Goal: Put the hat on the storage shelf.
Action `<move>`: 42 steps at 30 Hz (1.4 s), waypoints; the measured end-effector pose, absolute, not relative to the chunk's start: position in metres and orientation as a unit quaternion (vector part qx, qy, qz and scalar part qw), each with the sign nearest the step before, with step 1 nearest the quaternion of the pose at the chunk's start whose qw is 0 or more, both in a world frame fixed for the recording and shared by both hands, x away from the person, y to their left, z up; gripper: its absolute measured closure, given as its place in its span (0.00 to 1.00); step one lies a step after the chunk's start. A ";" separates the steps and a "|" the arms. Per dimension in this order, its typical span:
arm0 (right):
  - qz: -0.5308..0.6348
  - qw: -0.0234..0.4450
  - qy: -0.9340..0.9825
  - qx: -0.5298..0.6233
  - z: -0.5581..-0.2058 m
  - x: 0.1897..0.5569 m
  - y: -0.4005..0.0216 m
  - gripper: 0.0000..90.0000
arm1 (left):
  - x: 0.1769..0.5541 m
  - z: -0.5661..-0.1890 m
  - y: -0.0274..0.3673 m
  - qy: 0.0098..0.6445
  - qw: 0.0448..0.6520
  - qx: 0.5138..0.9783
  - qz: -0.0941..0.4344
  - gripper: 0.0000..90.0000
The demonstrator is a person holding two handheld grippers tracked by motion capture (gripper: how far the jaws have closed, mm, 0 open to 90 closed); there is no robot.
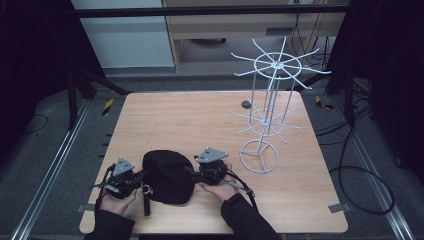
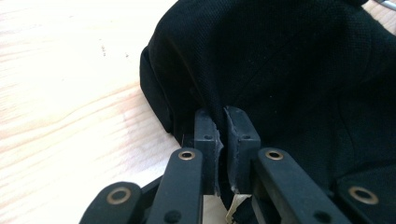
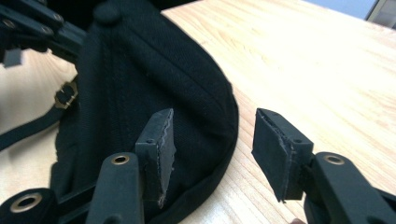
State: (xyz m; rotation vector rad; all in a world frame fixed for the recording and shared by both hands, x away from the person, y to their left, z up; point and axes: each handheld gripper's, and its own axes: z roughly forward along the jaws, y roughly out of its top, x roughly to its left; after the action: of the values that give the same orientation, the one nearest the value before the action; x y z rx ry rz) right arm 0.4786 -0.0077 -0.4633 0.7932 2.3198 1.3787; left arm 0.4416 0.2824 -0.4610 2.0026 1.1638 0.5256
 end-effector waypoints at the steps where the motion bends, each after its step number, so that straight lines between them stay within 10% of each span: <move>1: 0.482 0.164 0.815 0.278 -0.466 0.481 -0.006 0.53 | 0.443 -0.461 0.281 0.454 0.374 0.783 0.205 0.93; 10: 0.476 0.144 0.817 0.292 -0.485 0.498 -0.005 0.55 | 0.456 -0.464 0.272 0.438 0.381 0.789 0.202 0.93; 20: 0.448 0.142 0.829 0.302 -0.489 0.502 -0.008 0.99 | 0.475 -0.467 0.261 0.433 0.389 0.787 0.202 0.94; 34: 0.431 0.125 0.846 0.288 -0.483 0.477 -0.017 1.00 | 0.506 -0.463 0.238 0.429 0.397 0.784 0.208 0.92; 42: 0.438 0.132 0.840 0.291 -0.479 0.465 -0.023 1.00 | 0.492 -0.447 0.250 0.459 0.408 0.760 0.211 0.65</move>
State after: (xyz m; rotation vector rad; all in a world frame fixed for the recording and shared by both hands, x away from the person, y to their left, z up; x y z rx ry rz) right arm 0.4654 -0.0231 -0.4789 0.8449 2.4378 1.2715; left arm 0.4917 0.2500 -0.4466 1.9161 1.1573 0.5322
